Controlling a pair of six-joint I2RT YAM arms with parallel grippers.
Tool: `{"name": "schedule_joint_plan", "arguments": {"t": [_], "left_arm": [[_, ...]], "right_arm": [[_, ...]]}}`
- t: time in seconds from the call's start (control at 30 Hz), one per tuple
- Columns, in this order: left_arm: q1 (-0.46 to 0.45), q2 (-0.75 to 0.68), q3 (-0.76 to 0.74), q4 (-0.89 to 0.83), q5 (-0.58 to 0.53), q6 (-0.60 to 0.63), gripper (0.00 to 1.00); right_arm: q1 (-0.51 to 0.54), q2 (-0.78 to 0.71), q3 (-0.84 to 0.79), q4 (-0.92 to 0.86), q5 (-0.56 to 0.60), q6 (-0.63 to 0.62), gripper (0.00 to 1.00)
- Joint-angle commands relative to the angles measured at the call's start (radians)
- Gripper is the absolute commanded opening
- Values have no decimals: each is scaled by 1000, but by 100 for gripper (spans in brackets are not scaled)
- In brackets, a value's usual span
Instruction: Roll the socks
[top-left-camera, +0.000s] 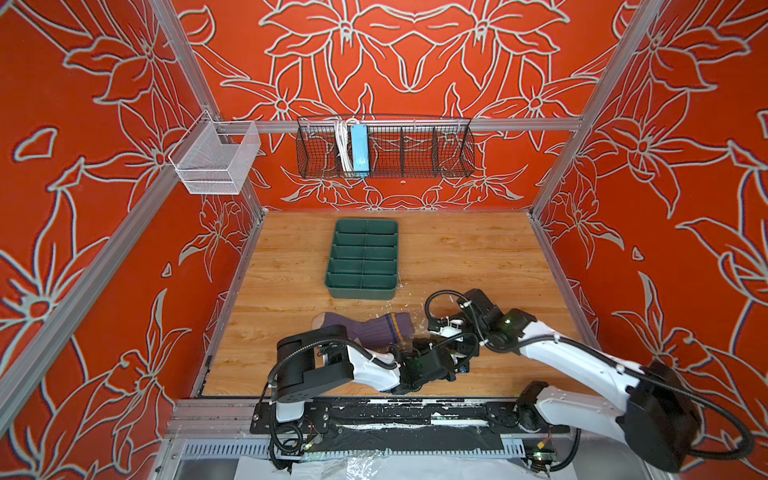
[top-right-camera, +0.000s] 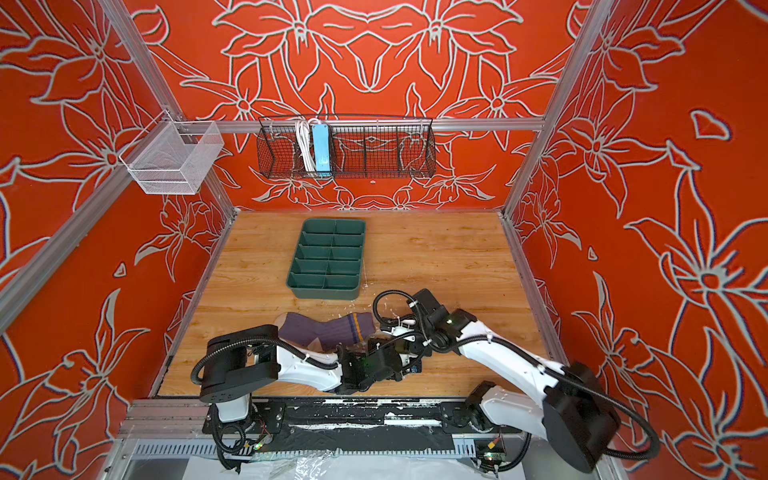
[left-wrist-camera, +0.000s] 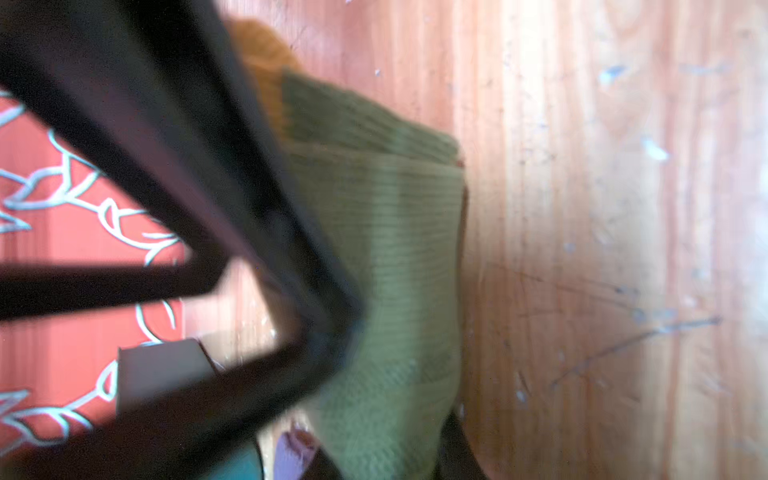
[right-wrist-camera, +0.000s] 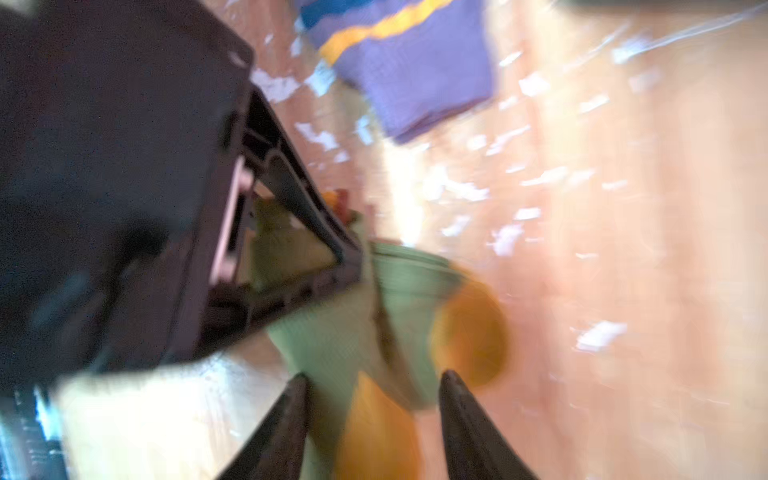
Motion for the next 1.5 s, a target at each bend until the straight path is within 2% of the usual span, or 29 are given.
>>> {"name": "schedule_joint_plan", "arguments": {"t": [0.0,0.13,0.3,0.5,0.6,0.7,0.8,0.9,1.0,1.13,1.23,1.37,1.47], "left_arm": [[38,16,11,-202,28,-123,0],[42,18,72,-344,120,-179,0],[67,33,190,-579,293,-247,0],[155,72,344,-827,585,-313,0],[205,117,418,-929,728,-333,0],[249,183,487,-1009,855,-341,0],[284,250,546,-1077,933,-353,0],[315,292,586,-1109,980,-373,0],[342,299,593,-1095,1008,-391,0],[362,303,601,-1085,1028,-400,0],[367,320,632,-1110,1030,-394,0],[370,332,678,-1121,1047,-410,0],[373,326,710,-1116,1045,-433,0]], "right_arm": [[-20,-133,-71,8,110,-64,57],[-83,-335,-129,48,174,-109,61],[-148,-549,-221,152,311,-164,66],[-201,-676,-214,184,339,-137,66],[-200,-692,-170,173,300,-114,66],[-200,-690,-99,81,188,-97,66],[-200,-671,-29,-48,81,-87,67],[-201,-628,28,-181,12,-113,67],[-199,-589,53,-280,14,-176,67],[-200,-622,41,-292,80,-252,67],[-199,-661,54,-301,75,-285,66],[-195,-622,99,-414,-55,-299,65],[-166,-561,92,-442,-102,-271,64]]}}
